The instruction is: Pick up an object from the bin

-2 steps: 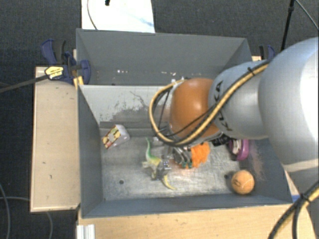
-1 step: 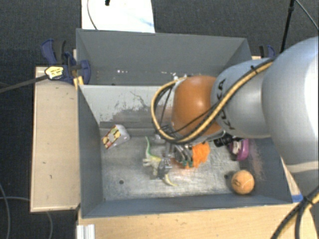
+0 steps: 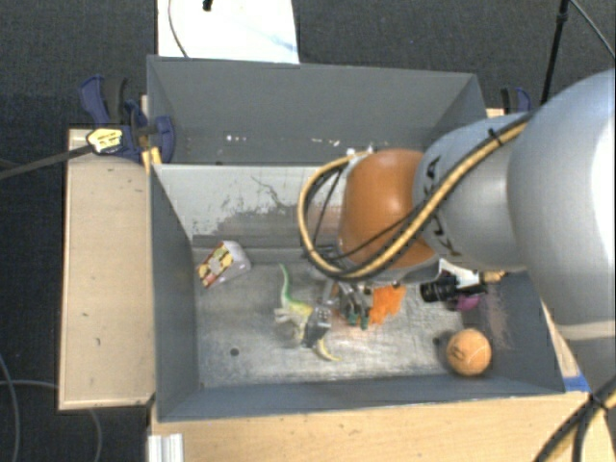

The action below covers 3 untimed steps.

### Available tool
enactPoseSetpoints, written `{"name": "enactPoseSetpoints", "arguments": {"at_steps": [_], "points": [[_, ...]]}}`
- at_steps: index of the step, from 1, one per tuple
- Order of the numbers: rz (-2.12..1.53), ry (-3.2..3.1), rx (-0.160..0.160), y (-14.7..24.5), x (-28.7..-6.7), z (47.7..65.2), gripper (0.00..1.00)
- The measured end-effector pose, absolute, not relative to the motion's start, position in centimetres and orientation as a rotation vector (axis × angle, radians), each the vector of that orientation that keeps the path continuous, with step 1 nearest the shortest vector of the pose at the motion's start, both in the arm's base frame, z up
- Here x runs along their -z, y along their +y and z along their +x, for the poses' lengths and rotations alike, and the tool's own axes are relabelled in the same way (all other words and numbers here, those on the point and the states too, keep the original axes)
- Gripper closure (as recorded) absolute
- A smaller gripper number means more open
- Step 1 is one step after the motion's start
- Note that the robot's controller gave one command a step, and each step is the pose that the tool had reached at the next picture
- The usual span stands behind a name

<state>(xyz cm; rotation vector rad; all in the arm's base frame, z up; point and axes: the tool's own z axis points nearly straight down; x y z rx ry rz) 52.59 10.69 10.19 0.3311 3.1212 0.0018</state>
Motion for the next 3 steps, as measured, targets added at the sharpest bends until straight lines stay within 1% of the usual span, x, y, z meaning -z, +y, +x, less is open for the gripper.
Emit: {"name": "enactPoseSetpoints", "arguments": {"at_steps": [1,2,3], "points": [[0.278,3.129,0.0,10.66,-7.47,53.01,0.0],[0.847,3.016,-0.009,11.66,-7.35,52.26,1.0],[0.846,3.016,-0.009,11.66,-7.35,52.27,1.0]]}}
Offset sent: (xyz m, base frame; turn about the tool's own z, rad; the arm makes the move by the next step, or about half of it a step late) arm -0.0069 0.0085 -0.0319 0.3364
